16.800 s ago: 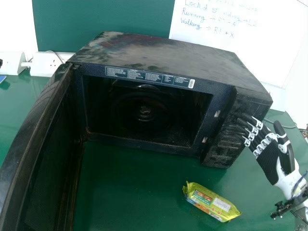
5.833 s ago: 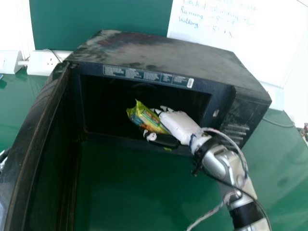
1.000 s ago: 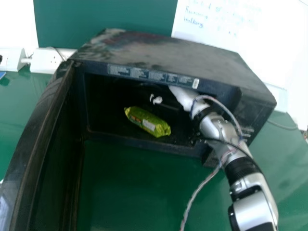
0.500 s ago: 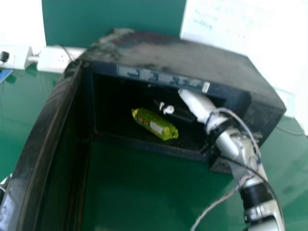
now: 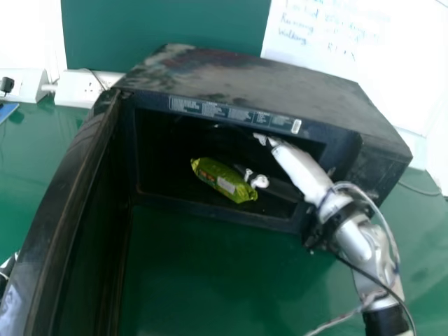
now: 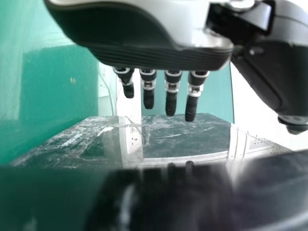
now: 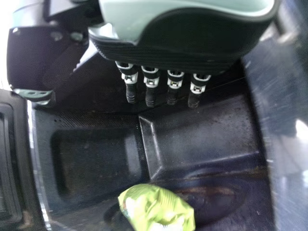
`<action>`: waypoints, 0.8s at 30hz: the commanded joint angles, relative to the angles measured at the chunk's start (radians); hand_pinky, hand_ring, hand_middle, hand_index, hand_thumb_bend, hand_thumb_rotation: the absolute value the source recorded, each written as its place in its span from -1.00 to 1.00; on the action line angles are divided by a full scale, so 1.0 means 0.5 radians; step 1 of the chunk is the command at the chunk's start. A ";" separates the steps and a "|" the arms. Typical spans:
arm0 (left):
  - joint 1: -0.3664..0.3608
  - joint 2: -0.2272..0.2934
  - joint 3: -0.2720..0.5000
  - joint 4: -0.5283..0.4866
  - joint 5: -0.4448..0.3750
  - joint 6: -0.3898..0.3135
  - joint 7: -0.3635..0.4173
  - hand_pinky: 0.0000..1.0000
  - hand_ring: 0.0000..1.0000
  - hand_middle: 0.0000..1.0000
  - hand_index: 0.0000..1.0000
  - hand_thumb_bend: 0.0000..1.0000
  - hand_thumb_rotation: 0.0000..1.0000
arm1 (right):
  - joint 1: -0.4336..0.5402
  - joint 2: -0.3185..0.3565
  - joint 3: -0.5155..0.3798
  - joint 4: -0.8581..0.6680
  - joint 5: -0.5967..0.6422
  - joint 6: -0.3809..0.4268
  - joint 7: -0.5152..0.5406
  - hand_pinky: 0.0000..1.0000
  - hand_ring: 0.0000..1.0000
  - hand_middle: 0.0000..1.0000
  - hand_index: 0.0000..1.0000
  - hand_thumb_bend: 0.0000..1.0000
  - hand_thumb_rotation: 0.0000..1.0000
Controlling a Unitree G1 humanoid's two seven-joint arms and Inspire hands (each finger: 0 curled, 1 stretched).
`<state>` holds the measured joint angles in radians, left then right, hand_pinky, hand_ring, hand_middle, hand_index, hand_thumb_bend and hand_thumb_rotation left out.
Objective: Put biscuit inside oven
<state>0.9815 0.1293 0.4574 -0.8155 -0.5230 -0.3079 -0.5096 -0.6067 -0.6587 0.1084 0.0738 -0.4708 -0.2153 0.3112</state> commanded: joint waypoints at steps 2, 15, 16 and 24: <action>0.014 0.003 -0.005 0.006 -0.005 -0.009 0.002 0.55 0.67 0.78 0.79 0.57 1.00 | 0.127 -0.076 -0.110 -0.103 0.043 0.040 0.026 1.00 1.00 1.00 1.00 0.56 0.65; 0.000 0.018 0.009 0.008 -0.008 -0.008 0.004 0.59 0.71 0.80 0.84 0.58 1.00 | 0.634 -0.089 -0.454 -0.548 0.252 0.003 0.042 1.00 1.00 1.00 1.00 0.50 0.68; 0.001 0.019 0.006 0.002 -0.009 0.000 0.011 0.59 0.71 0.80 0.84 0.58 1.00 | 0.668 -0.088 -0.476 -0.576 0.268 -0.003 0.046 1.00 1.00 1.00 1.00 0.49 0.68; 0.000 0.030 0.013 -0.012 -0.002 0.033 0.039 0.60 0.69 0.79 0.80 0.59 1.00 | 0.915 -0.025 -0.686 -0.752 0.634 0.017 0.113 1.00 1.00 1.00 1.00 0.53 0.67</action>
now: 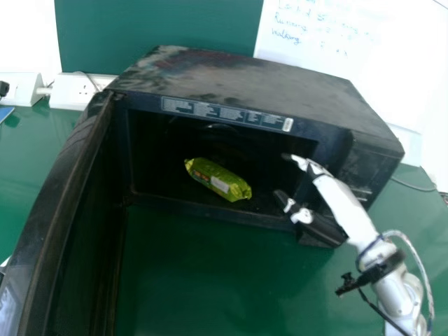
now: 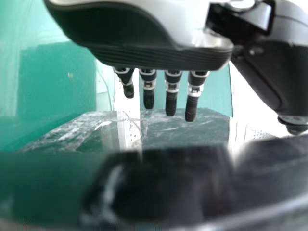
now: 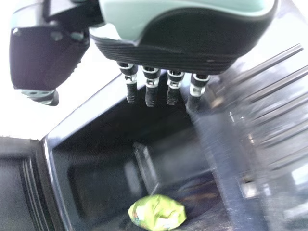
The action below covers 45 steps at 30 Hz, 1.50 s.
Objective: Put biscuit inside oven
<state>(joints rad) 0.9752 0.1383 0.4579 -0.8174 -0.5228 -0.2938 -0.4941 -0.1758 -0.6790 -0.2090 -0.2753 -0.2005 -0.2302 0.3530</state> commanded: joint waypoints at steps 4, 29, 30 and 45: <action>0.020 0.023 0.019 -0.019 -0.009 0.027 0.017 0.57 0.75 0.80 0.80 0.67 1.00 | 0.140 0.026 -0.144 -0.110 0.289 0.077 0.082 1.00 1.00 1.00 1.00 0.54 0.67; -0.082 0.101 0.050 0.143 -0.145 -0.015 -0.086 0.79 0.78 0.81 0.84 0.75 1.00 | 0.216 -0.074 -0.835 0.033 1.927 0.725 0.838 1.00 1.00 1.00 1.00 0.46 0.77; -0.090 0.101 0.051 0.154 -0.154 -0.022 -0.097 0.79 0.79 0.81 0.85 0.72 1.00 | 0.218 -0.081 -0.861 0.044 1.954 0.745 0.850 1.00 1.00 1.00 1.00 0.46 0.80; -0.165 0.050 -0.006 0.130 -0.262 -0.162 -0.216 0.74 0.83 0.86 0.85 0.66 1.00 | 0.251 -0.193 -1.094 0.141 2.086 1.124 0.768 1.00 1.00 1.00 1.00 0.67 0.98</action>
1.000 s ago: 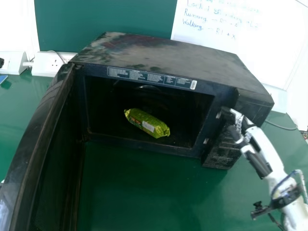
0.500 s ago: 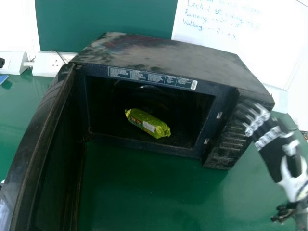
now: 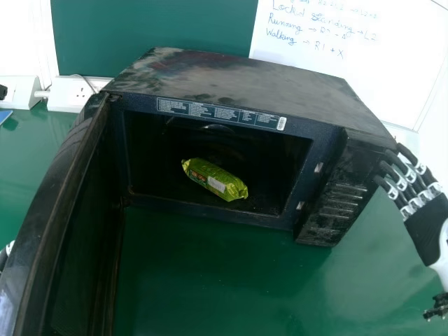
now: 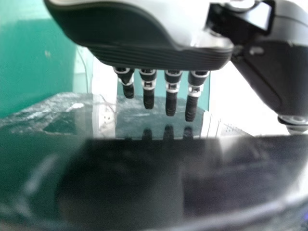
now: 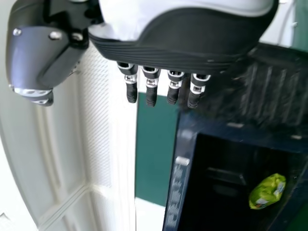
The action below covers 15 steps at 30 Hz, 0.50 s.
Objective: Put biscuit inside oven
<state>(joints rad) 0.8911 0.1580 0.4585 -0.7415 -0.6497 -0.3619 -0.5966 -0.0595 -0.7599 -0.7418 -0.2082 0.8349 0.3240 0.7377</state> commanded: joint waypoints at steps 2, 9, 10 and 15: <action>0.004 0.020 0.001 -0.046 0.019 -0.020 -0.003 0.71 0.81 0.84 0.83 0.65 1.00 | 0.009 -0.029 -0.025 0.023 -0.017 -0.010 0.023 1.00 1.00 1.00 1.00 0.70 0.98; -0.001 0.050 -0.017 -0.123 0.073 0.016 0.036 0.61 0.74 0.77 0.77 0.68 1.00 | -0.007 -0.028 -0.024 0.060 -0.067 -0.056 0.072 1.00 1.00 1.00 1.00 0.76 0.94; -0.016 0.051 -0.032 -0.118 0.085 0.011 0.034 0.61 0.74 0.76 0.77 0.68 1.00 | -0.006 -0.025 -0.024 0.054 -0.078 -0.057 0.059 1.00 1.00 1.00 1.00 0.74 0.94; -0.013 0.096 -0.058 -0.162 0.209 0.049 0.037 0.58 0.71 0.74 0.75 0.67 1.00 | -0.012 -0.013 -0.016 0.028 -0.099 -0.055 0.024 1.00 1.00 1.00 1.00 0.66 0.91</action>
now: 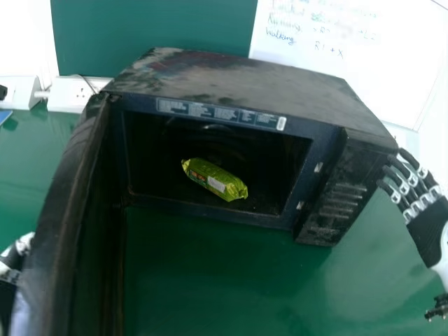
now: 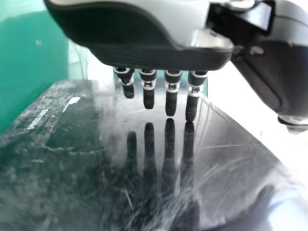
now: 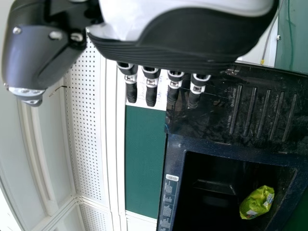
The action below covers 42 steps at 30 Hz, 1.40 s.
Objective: Put biscuit inside oven
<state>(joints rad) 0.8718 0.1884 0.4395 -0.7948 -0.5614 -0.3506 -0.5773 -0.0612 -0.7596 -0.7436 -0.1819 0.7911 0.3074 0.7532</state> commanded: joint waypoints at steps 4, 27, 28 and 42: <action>0.027 0.124 -0.009 -0.129 0.054 0.092 -0.011 0.57 0.71 0.74 0.75 0.68 1.00 | -0.014 -0.012 -0.001 -0.025 -0.022 -0.039 0.002 1.00 1.00 1.00 1.00 0.69 0.90; -0.598 0.590 -0.042 0.029 0.092 0.239 -0.173 0.54 0.73 0.76 0.75 0.66 1.00 | -0.014 0.019 0.024 -0.039 -0.004 -0.052 0.028 1.00 1.00 1.00 1.00 0.59 1.00; -0.642 0.599 -0.057 0.039 0.097 0.254 -0.170 0.55 0.73 0.76 0.75 0.66 1.00 | -0.011 0.021 0.023 -0.043 -0.002 -0.049 0.026 1.00 1.00 1.00 1.00 0.60 1.00; -1.242 0.824 -0.207 0.196 0.240 0.438 -0.185 0.49 0.67 0.71 0.68 0.68 1.00 | 0.033 0.053 0.035 -0.099 -0.007 -0.047 -0.030 0.86 0.97 1.00 1.00 0.44 1.00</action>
<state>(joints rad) 0.2687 0.5838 0.3531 -0.7052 -0.4519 -0.1441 -0.6623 -0.0569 -0.7439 -0.7242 -0.2210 0.7797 0.2790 0.7432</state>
